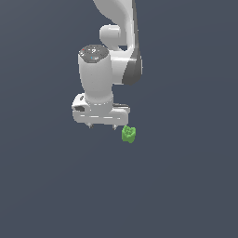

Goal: Pick up the object and move it to a goal position.

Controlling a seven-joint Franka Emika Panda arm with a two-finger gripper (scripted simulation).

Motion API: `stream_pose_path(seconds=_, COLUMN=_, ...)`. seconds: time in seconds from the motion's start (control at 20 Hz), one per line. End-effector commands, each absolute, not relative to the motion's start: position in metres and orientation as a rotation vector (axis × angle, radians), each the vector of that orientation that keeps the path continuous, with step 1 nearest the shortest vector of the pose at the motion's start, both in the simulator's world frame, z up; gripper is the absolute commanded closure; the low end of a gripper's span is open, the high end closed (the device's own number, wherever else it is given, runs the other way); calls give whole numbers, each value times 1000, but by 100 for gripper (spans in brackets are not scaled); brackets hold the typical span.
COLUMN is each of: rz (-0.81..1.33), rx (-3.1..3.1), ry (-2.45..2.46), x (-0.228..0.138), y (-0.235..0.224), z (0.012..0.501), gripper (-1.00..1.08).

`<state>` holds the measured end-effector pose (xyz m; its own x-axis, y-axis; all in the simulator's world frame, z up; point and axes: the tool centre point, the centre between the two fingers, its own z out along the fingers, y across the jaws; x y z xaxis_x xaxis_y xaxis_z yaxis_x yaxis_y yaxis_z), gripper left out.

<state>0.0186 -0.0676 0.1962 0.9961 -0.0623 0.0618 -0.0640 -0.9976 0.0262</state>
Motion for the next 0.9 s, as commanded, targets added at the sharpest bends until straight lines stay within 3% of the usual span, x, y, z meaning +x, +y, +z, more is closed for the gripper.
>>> stream_pose_path(seconds=0.0, rz=94, rx=3111, ry=-79, x=18, y=-66, z=195, gripper=-92)
stream_pose_path(seconds=0.85, rz=56, rx=3075, ry=480, x=7, y=-34, z=174, gripper=-92)
